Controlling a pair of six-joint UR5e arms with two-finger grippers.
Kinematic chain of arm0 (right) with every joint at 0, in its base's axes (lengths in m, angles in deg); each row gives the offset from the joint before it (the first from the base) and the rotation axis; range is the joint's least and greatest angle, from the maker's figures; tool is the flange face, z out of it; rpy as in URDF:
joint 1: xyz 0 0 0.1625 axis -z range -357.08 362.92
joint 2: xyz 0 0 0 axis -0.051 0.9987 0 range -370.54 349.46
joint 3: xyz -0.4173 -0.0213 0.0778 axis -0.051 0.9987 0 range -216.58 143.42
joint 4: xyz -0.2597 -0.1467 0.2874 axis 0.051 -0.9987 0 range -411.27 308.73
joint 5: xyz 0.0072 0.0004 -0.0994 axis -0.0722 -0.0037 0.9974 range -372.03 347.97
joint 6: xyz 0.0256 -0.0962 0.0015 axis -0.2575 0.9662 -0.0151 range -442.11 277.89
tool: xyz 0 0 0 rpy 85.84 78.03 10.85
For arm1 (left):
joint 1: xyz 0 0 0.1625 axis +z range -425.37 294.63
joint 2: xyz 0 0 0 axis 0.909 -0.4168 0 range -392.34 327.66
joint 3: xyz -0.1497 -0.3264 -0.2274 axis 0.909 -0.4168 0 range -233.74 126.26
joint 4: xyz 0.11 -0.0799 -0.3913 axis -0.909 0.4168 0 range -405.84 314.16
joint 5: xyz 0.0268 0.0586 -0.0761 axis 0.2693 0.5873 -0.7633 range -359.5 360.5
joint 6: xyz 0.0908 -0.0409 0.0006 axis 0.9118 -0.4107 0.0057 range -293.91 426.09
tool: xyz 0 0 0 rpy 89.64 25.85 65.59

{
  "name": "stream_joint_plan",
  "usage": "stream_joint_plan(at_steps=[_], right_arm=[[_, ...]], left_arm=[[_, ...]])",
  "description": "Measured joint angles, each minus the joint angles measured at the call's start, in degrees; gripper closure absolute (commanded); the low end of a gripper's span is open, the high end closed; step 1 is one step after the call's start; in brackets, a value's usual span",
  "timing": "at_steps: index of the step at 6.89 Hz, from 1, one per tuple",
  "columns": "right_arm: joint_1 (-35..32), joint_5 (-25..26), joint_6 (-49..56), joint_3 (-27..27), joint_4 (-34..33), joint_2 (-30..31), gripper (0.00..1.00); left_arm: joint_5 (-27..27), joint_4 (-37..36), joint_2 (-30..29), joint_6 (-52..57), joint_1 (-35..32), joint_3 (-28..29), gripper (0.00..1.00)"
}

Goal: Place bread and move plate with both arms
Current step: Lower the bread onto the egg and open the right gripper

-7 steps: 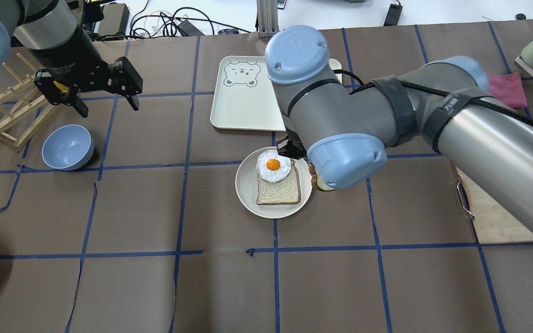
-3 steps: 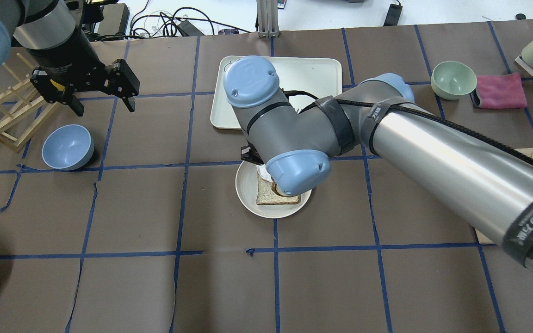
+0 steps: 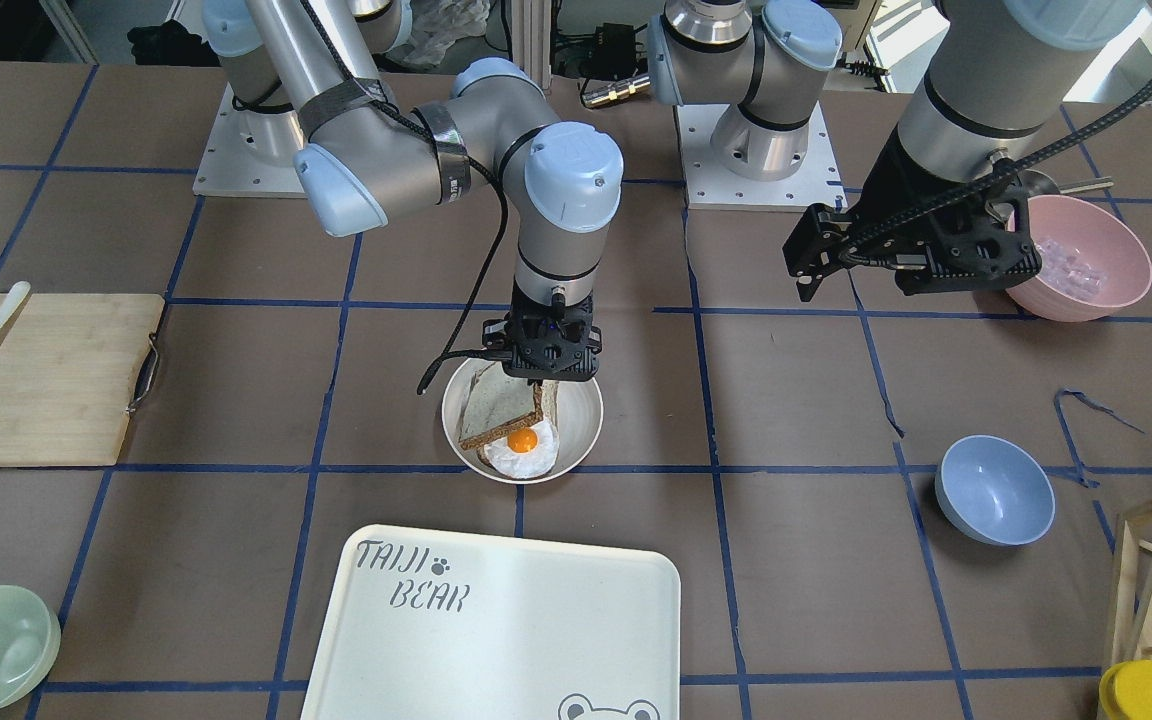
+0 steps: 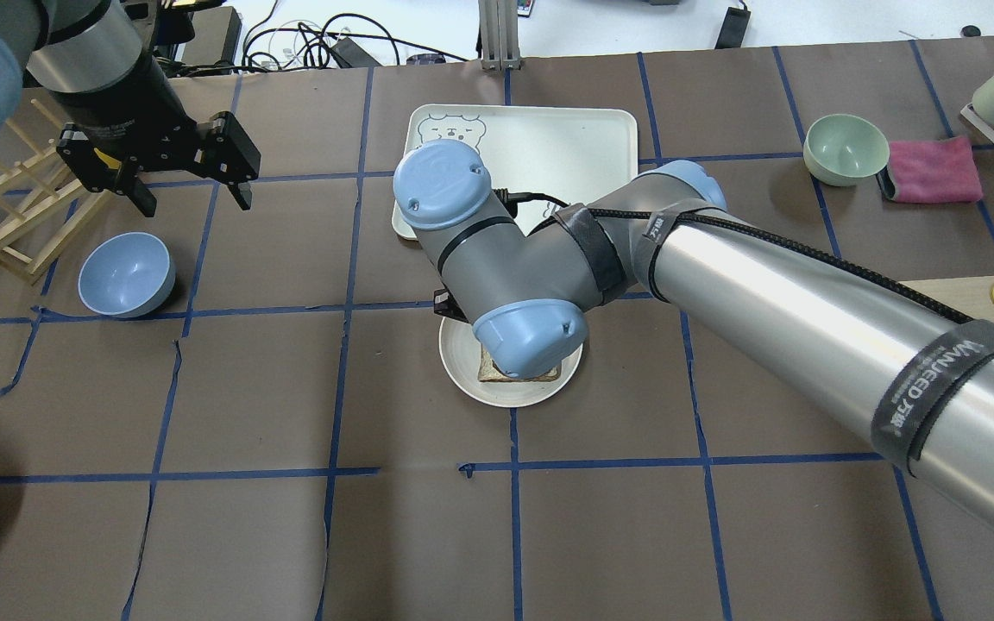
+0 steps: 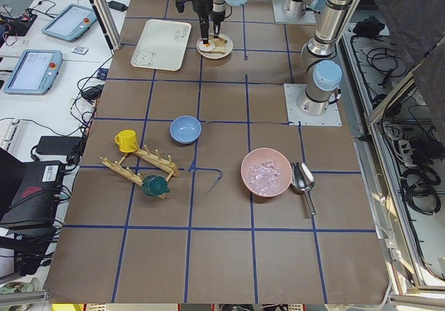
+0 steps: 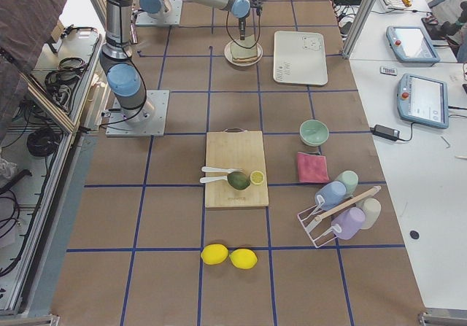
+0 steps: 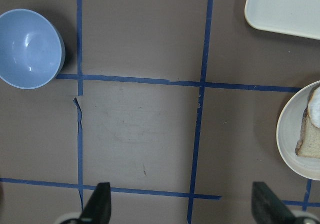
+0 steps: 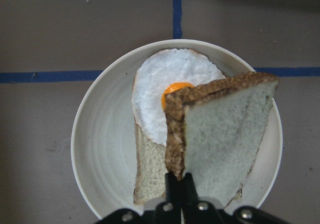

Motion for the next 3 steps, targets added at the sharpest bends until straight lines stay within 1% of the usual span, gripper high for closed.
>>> stream_joint_plan(at_steps=[1,2,3], right_arm=[[0.0,0.1,0.0,-0.1,-0.1,-0.1,1.0],[0.0,-0.1,0.0,-0.1,-0.2,-0.1,0.95],[0.0,-0.3,-0.1,-0.2,-1.1,-0.1,0.82]], left_arm=[[0.0,0.0,0.0,0.0,0.0,0.0,0.0],[0.0,0.0,0.0,0.0,0.0,0.0,0.0],[0.0,0.0,0.0,0.0,0.0,0.0,0.0]])
